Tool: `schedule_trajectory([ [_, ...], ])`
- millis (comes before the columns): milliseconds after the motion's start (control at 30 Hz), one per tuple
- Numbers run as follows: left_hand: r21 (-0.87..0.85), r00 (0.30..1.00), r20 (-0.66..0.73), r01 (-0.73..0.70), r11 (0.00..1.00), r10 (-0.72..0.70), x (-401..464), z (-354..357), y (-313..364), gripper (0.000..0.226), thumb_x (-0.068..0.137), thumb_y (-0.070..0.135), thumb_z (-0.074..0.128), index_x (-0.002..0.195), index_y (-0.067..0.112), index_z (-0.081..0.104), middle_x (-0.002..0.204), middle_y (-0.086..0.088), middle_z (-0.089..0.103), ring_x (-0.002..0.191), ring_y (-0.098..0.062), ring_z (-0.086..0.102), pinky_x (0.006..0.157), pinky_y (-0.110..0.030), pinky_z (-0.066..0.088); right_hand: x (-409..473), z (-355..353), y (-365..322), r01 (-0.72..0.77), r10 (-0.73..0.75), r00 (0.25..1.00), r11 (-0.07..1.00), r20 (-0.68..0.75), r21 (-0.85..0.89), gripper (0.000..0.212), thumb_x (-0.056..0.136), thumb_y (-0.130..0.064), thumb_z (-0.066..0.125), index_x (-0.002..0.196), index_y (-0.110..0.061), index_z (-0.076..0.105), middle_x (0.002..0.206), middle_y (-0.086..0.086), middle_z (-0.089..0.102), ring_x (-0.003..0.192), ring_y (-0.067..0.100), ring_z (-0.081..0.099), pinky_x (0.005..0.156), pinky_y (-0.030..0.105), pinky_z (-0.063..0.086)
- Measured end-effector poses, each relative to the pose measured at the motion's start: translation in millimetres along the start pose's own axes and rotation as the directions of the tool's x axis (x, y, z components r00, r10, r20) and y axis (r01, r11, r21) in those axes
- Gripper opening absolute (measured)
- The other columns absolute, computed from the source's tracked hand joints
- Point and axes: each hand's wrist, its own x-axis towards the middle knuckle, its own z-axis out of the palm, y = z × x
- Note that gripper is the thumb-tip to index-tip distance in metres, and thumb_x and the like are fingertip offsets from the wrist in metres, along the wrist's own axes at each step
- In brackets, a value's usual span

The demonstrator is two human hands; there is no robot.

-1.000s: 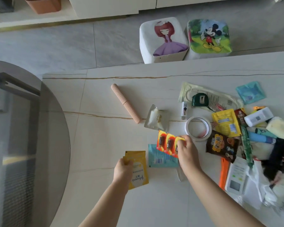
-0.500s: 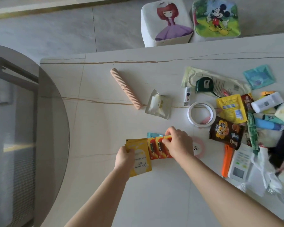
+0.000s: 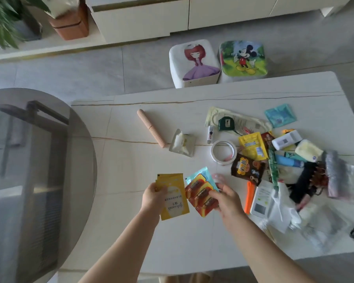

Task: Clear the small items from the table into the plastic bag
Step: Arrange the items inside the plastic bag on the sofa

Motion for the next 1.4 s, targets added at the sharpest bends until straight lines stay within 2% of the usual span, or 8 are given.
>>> schedule_trajectory([
  [200, -0.007, 0.995, 0.066, -0.071, 0.997, 0.072, -90, 13, 37, 0.010, 0.094, 0.013, 0.050, 0.102, 0.014, 0.055, 0.093, -0.004, 0.062, 0.079, -0.020, 0.060, 0.058, -0.027, 0.048, -86, -62, -36, -0.004, -0.001, 1.000, 0.959, 0.020, 0.283, 0.031, 0.084, 0.006, 0.056, 0.112, -0.009, 0.059, 0.099, 0.014, 0.065, 0.085, 0.027, 0.063, 0.067, 0.035, 0.053],
  [300, -0.034, 0.987, 0.143, -0.072, 0.997, 0.076, -131, 22, 46, 0.015, 0.094, 0.012, 0.052, 0.108, 0.016, 0.053, 0.101, -0.006, 0.063, 0.090, -0.026, 0.063, 0.072, -0.036, 0.054, -124, -87, -46, 0.038, -0.025, 0.999, 0.928, -0.041, 0.370, 0.030, 0.084, 0.006, 0.055, 0.110, -0.009, 0.061, 0.095, 0.013, 0.066, 0.082, 0.026, 0.064, 0.067, 0.034, 0.052],
  [400, -0.045, 0.971, 0.224, -0.078, 0.996, 0.087, -167, 29, 56, 0.022, 0.090, 0.011, 0.059, 0.111, 0.015, 0.055, 0.103, -0.009, 0.065, 0.091, -0.029, 0.065, 0.082, -0.041, 0.054, -159, -109, -53, 0.086, -0.041, 0.994, 0.874, -0.103, 0.478, 0.028, 0.083, 0.008, 0.055, 0.106, -0.008, 0.060, 0.090, 0.012, 0.067, 0.080, 0.026, 0.064, 0.074, 0.039, 0.053],
  [500, -0.017, 0.940, 0.322, -0.110, 0.994, 0.109, -195, 33, 67, 0.023, 0.087, 0.010, 0.063, 0.110, 0.008, 0.061, 0.099, -0.012, 0.068, 0.089, -0.032, 0.066, 0.079, -0.041, 0.053, -191, -129, -54, 0.114, -0.028, 0.988, 0.801, -0.153, 0.588, 0.034, 0.081, 0.010, 0.058, 0.108, -0.010, 0.058, 0.092, 0.014, 0.066, 0.085, 0.028, 0.063, 0.082, 0.042, 0.051],
  [667, 0.023, 0.864, 0.480, -0.183, 0.983, 0.150, -238, 38, 92, 0.027, 0.087, 0.009, 0.064, 0.113, 0.009, 0.060, 0.103, -0.013, 0.068, 0.092, -0.034, 0.066, 0.087, -0.049, 0.054, -246, -156, -49, 0.210, -0.041, 0.967, 0.681, -0.250, 0.702, 0.048, 0.076, 0.012, 0.062, 0.120, -0.006, 0.054, 0.102, 0.018, 0.066, 0.099, 0.037, 0.062, 0.095, 0.051, 0.047],
  [867, 0.029, 0.740, 0.651, -0.246, 0.969, 0.168, -294, 50, 112, 0.023, 0.091, 0.000, 0.056, 0.112, 0.009, 0.059, 0.107, -0.016, 0.065, 0.095, -0.035, 0.064, 0.086, -0.050, 0.052, -310, -185, -32, 0.354, -0.036, 0.915, 0.547, -0.401, 0.759, 0.038, 0.079, 0.010, 0.062, 0.110, -0.011, 0.055, 0.096, 0.014, 0.065, 0.085, 0.028, 0.064, 0.068, 0.038, 0.052],
  [1133, 0.186, 0.572, 0.816, -0.402, 0.897, 0.087, -362, 95, 94, 0.027, 0.089, 0.004, 0.060, 0.115, 0.008, 0.062, 0.112, -0.017, 0.067, 0.101, -0.036, 0.065, 0.093, -0.055, 0.050, -372, -228, 9, 0.477, 0.000, 0.853, 0.401, -0.521, 0.782, 0.031, 0.085, 0.008, 0.055, 0.114, -0.004, 0.056, 0.100, 0.015, 0.065, 0.085, 0.026, 0.063, 0.070, 0.035, 0.051],
  [1400, 0.212, 0.346, 0.938, -0.548, 0.809, -0.012, -457, 174, 42, 0.016, 0.093, -0.006, 0.046, 0.097, 0.002, 0.060, 0.070, -0.008, 0.071, 0.059, -0.023, 0.070, 0.049, -0.030, 0.056, -415, -310, 83, 0.563, 0.146, 0.772, 0.292, -0.618, 0.773, 0.042, 0.083, 0.008, 0.056, 0.122, -0.006, 0.054, 0.113, 0.019, 0.065, 0.103, 0.034, 0.063, 0.085, 0.043, 0.053],
])
